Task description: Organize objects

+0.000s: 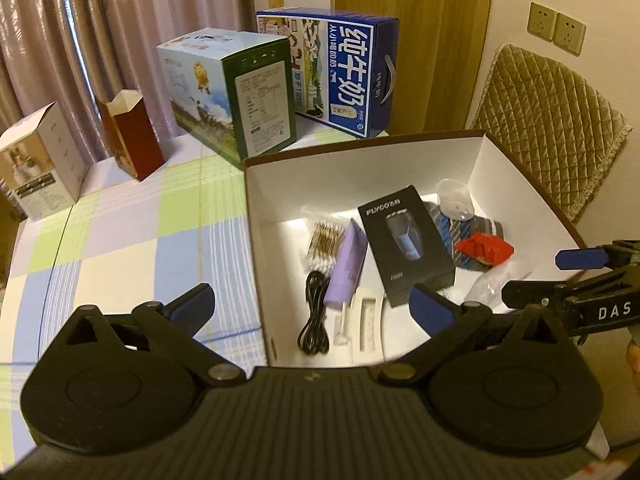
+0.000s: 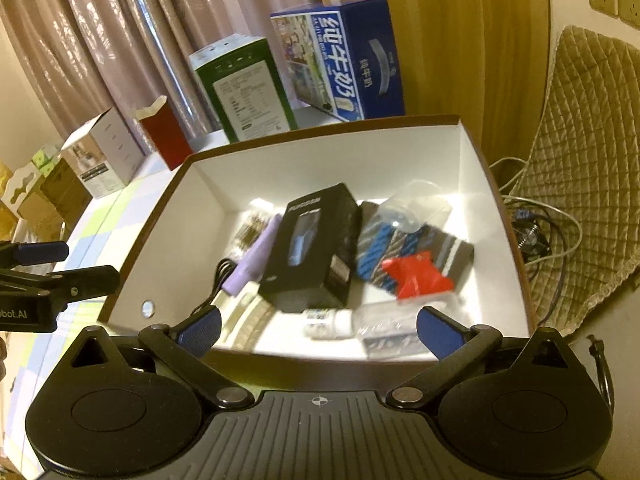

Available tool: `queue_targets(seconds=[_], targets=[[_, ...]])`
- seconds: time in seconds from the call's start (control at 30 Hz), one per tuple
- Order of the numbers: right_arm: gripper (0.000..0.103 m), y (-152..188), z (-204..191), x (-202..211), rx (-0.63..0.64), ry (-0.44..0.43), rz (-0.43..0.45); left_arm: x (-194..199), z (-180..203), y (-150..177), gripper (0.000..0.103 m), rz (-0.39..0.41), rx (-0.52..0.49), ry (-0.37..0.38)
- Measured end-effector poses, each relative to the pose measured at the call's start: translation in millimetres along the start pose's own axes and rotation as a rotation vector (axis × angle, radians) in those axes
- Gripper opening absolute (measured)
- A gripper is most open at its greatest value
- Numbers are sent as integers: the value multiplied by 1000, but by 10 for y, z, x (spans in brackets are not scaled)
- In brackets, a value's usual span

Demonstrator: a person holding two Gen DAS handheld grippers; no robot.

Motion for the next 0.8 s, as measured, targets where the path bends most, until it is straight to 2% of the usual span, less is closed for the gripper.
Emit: queue_targets(seconds=[0.17, 0.8], targets=[[101, 134, -234, 81, 5, 2, -4, 191, -176, 175, 102, -29, 45, 12], [101, 839, -1479, 284, 82, -50, -39, 1027, -1075, 1140, 102, -92, 170, -56]])
Point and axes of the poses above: each gripper's, at about its wrist camera, not at the fingertips, and x roughly against the way its jaws point, z to its right, y to its underside, the point moved 5 cm from there along -x, roughly the way its jaws point, and after that the axes turned 7 degrees about -y, right-handed, at the moved point
